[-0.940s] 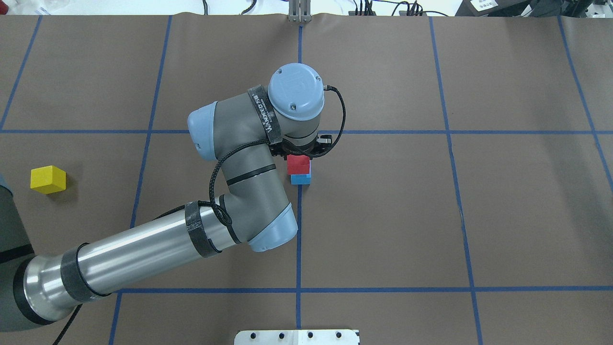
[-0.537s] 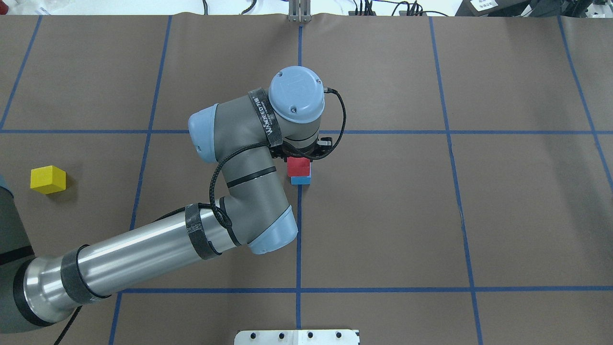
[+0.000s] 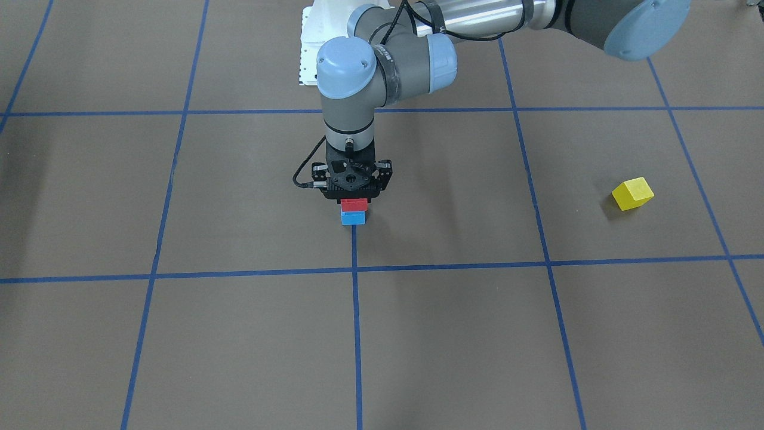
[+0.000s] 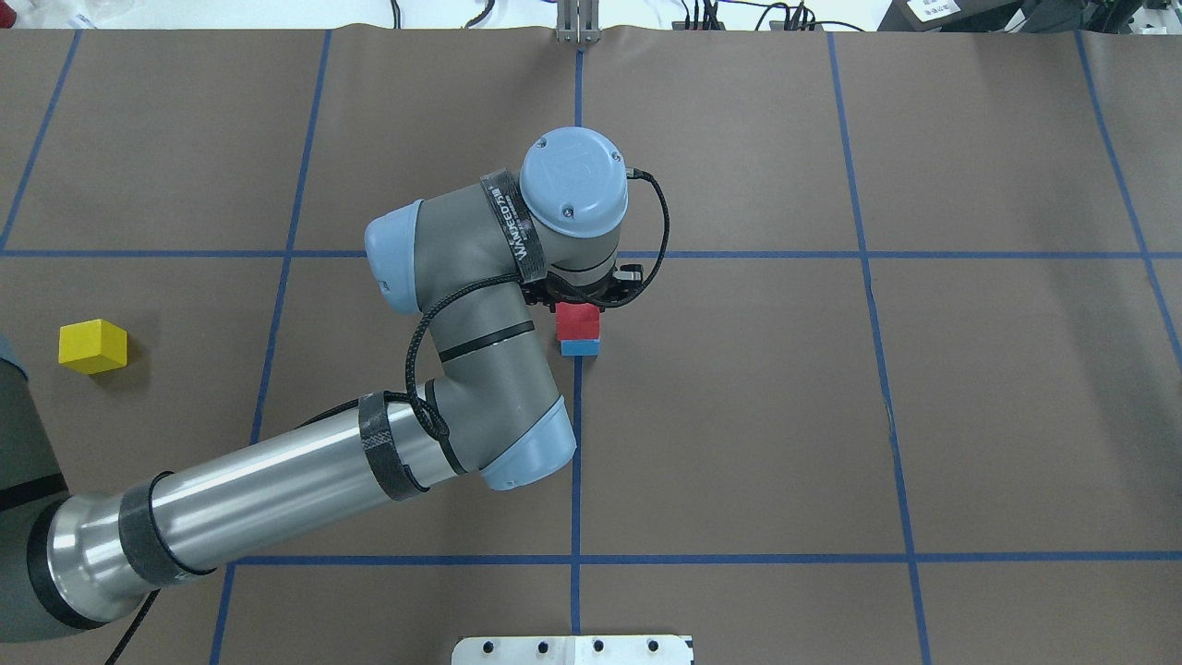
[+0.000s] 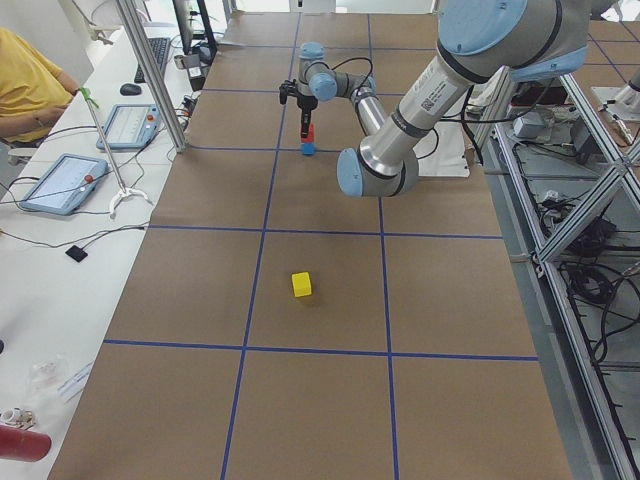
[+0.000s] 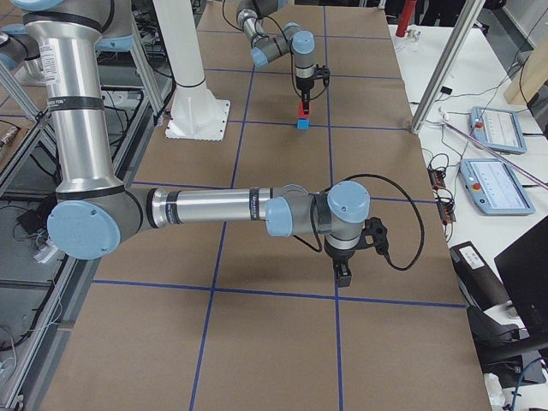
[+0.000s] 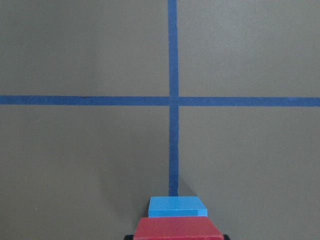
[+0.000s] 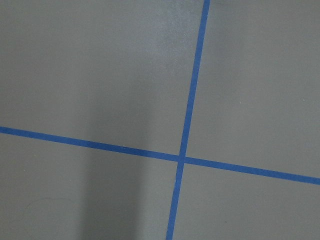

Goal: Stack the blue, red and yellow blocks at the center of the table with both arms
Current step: 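Lower the red cube onto the blue cube and open the left gripper, then withdraw the left gripper toward the yellow cube, then lower the left gripper onto the yellow cube and grasp it, then carry the yellow cube with the left gripper above the red cube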

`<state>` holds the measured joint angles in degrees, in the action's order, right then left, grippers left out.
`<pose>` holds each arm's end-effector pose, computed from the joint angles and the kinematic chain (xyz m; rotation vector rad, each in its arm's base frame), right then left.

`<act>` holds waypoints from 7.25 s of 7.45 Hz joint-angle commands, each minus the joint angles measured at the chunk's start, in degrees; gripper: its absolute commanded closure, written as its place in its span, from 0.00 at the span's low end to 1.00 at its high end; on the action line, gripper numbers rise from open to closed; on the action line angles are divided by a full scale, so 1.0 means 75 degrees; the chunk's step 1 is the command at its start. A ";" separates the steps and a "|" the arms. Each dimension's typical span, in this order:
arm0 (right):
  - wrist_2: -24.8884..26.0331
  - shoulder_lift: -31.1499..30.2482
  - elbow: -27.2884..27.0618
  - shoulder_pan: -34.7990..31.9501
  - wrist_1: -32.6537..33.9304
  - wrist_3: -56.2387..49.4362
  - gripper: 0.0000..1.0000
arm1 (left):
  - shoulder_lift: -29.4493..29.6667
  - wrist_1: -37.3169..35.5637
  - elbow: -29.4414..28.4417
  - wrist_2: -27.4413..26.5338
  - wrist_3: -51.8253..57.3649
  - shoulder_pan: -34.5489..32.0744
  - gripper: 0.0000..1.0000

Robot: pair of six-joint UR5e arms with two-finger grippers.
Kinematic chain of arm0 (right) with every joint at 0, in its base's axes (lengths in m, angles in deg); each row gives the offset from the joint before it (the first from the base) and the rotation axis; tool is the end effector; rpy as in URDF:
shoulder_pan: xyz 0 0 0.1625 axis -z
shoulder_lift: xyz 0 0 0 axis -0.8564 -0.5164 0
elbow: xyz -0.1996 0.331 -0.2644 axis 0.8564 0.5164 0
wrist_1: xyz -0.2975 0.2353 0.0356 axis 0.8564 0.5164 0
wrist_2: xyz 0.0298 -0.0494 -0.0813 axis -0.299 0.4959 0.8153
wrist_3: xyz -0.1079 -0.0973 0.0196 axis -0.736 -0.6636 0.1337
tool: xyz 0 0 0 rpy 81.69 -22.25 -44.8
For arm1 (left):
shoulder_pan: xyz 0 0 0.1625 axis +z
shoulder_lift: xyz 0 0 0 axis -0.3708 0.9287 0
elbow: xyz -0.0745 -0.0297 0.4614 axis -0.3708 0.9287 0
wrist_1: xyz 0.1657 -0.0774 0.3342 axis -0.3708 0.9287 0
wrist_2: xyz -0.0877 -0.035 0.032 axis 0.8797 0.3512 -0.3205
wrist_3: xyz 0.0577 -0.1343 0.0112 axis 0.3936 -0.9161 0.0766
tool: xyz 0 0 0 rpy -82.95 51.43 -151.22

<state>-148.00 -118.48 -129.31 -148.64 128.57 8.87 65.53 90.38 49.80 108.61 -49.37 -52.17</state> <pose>0.0278 -0.5164 0.6867 0.1472 -0.7749 -0.1113 0.6456 -0.4923 0.2023 0.1258 0.7950 -0.0602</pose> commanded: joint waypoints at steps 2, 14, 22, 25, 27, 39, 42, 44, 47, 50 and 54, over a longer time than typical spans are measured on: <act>0.0000 0.0000 0.0000 -0.0001 0.0000 0.0008 0.00 | 0.0007 0.0008 0.0006 -0.0012 0.0020 0.0000 0.60; 0.0000 -0.0210 -0.0035 -0.0024 -0.0012 -0.0003 0.00 | -0.3731 0.0031 0.3912 0.1482 0.3948 -0.1822 0.00; 0.0094 -0.0352 -0.0141 -0.0094 -0.0047 -0.0004 0.00 | -0.8430 0.4676 0.2869 0.3446 0.7432 -0.4981 0.00; 0.0094 -0.0363 -0.0164 -0.0094 -0.0047 -0.0003 0.00 | -0.8688 0.5455 0.2889 0.2981 0.3559 -0.4655 0.00; 0.0094 -0.0364 -0.0188 -0.0094 -0.0047 -0.0015 0.00 | -0.8653 0.5505 0.2983 0.1122 0.1551 -0.2973 0.00; 0.0094 -0.0469 -0.0504 -0.0094 -0.0059 -0.0027 0.00 | -0.8313 0.5621 0.2045 0.1102 0.2655 -0.2449 1.00; 0.0105 -0.0469 -0.0492 -0.0094 -0.0047 -0.0004 0.00 | -0.8023 0.5086 0.2828 0.1897 0.3079 -0.2974 1.00; 0.0117 -0.0469 -0.0469 -0.0094 -0.0047 -0.0015 0.00 | -0.5958 0.1587 0.3938 0.1910 0.3091 -0.2965 1.00; 0.0117 -0.0469 -0.0445 -0.0094 -0.0035 0.0008 0.00 | -0.2859 -0.1639 0.3840 0.1852 0.2998 -0.2184 1.00; 0.0129 -0.0469 -0.0410 -0.0094 -0.0035 0.0008 0.00 | -0.0809 -0.1668 0.2391 0.1175 0.1771 -0.0849 1.00; 0.0117 -0.0481 -0.0399 -0.0094 -0.0035 0.0020 0.00 | 0.0206 -0.1574 0.1120 0.0716 0.1252 -0.0212 1.00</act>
<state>-147.11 -121.99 -132.31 -149.35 128.31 9.02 66.05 78.36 59.75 114.77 -39.30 -54.80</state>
